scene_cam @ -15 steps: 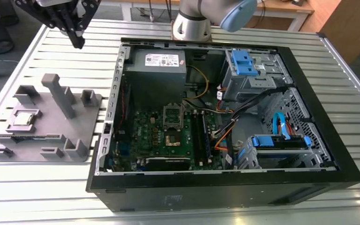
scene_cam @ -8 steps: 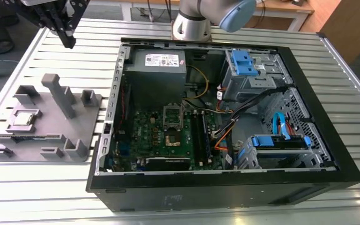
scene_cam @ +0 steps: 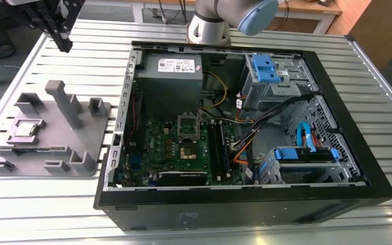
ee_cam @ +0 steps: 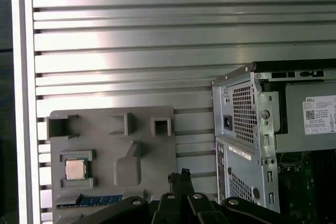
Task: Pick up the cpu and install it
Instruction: 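Reach for the cpu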
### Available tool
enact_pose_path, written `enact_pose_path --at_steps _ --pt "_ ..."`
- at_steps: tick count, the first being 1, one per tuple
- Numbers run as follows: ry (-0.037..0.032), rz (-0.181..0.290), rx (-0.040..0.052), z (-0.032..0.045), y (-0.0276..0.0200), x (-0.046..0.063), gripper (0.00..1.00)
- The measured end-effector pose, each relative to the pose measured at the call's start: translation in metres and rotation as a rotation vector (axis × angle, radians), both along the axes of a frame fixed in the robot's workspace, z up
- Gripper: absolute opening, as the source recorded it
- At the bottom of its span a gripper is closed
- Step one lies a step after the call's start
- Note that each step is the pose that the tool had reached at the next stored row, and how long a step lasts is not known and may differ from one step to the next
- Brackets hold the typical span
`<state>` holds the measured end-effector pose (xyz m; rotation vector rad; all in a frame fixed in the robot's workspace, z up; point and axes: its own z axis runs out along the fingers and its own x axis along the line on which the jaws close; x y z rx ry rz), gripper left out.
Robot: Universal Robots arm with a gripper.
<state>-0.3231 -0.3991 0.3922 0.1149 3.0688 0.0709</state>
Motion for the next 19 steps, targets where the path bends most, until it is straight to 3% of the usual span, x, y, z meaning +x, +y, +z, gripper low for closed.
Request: enact_pose_path --at_steps 19 --pt "-0.0081 0.0 0.001 -0.0002 0.0 -0.038 0.11"
